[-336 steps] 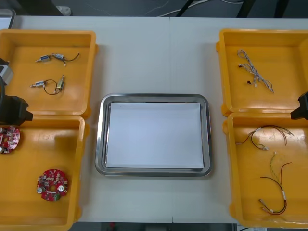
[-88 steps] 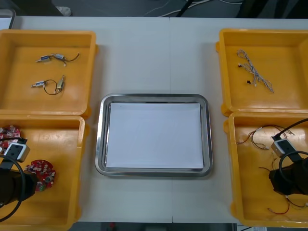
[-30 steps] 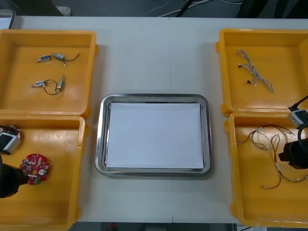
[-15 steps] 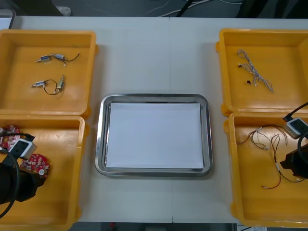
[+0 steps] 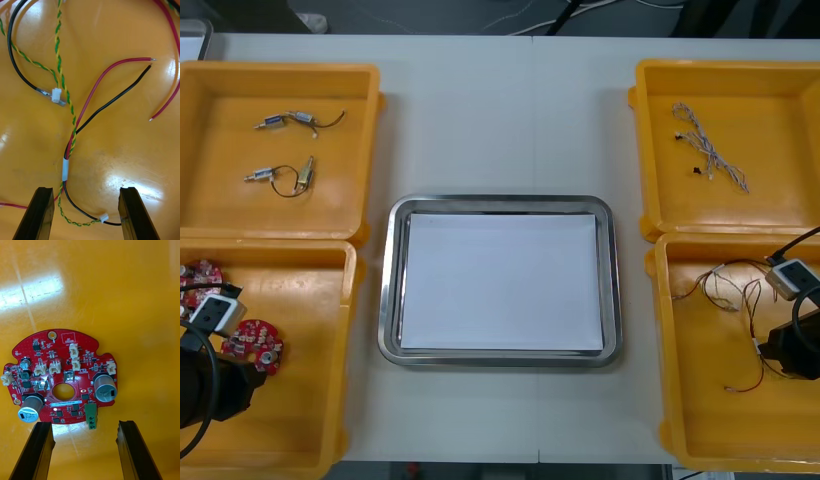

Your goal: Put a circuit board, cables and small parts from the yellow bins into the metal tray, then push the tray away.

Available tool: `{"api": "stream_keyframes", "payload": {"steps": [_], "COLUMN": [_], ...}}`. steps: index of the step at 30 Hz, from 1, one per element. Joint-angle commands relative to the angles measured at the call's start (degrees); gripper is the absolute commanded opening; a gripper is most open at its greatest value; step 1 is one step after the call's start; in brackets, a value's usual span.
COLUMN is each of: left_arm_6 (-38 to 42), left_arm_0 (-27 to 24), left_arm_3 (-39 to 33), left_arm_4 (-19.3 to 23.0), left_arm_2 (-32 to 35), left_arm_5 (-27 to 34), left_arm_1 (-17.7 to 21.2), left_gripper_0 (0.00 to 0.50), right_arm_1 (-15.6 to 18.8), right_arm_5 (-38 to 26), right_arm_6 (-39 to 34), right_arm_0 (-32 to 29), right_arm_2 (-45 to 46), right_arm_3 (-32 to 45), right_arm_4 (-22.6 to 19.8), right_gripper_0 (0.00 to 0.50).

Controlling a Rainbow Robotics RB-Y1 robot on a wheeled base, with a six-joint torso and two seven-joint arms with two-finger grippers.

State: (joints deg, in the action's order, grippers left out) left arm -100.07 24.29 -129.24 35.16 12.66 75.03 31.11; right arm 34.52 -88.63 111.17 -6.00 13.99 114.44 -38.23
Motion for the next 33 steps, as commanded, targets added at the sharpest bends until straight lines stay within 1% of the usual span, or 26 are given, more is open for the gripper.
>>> {"api": "stream_keyframes", "payload": {"steps": [1, 7, 13, 24, 33], "left_arm_6": [-3.5, -3.6, -3.5, -3.6, -4.1], "left_arm_0": [0.8, 0.8, 0.8, 0.8, 0.8], "left_arm_3": [0.1, 0.6, 0.9, 1.5, 2.7], "left_arm_4": [-1.1, -1.4, -2.0, -3.3, -3.9], "left_arm_2": [-1.1, -1.8, -3.1, -3.5, -3.6], "left_arm_5": [-0.7, -0.9, -1.5, -1.6, -3.0], "left_arm_1": [-1.4, -1.4, -1.8, -2.0, -2.5], "left_gripper_0": [0.5, 0.5, 0.5, 0.5, 0.5], "right_arm_1": [-2.8, -3.5, -3.6, -4.7, -4.7], "right_arm_5": [0.5, 0.7, 2.1, 2.2, 2.2], "right_arm_6": [3.4, 3.6, 3.2, 2.7, 2.4], "right_arm_0": [-1.3, -1.3, -1.8, -1.9, -2.0], "right_arm_2": [-1.2, -2.4, -3.7, -4.5, -5.2], "right_arm_3": [0.5, 0.5, 0.4, 0.4, 0.3], "right_arm_4": [1.8, 3.2, 4.5, 6.1, 6.8], "right_gripper_0": [0.5, 0.5, 0.5, 0.5, 0.5]}}
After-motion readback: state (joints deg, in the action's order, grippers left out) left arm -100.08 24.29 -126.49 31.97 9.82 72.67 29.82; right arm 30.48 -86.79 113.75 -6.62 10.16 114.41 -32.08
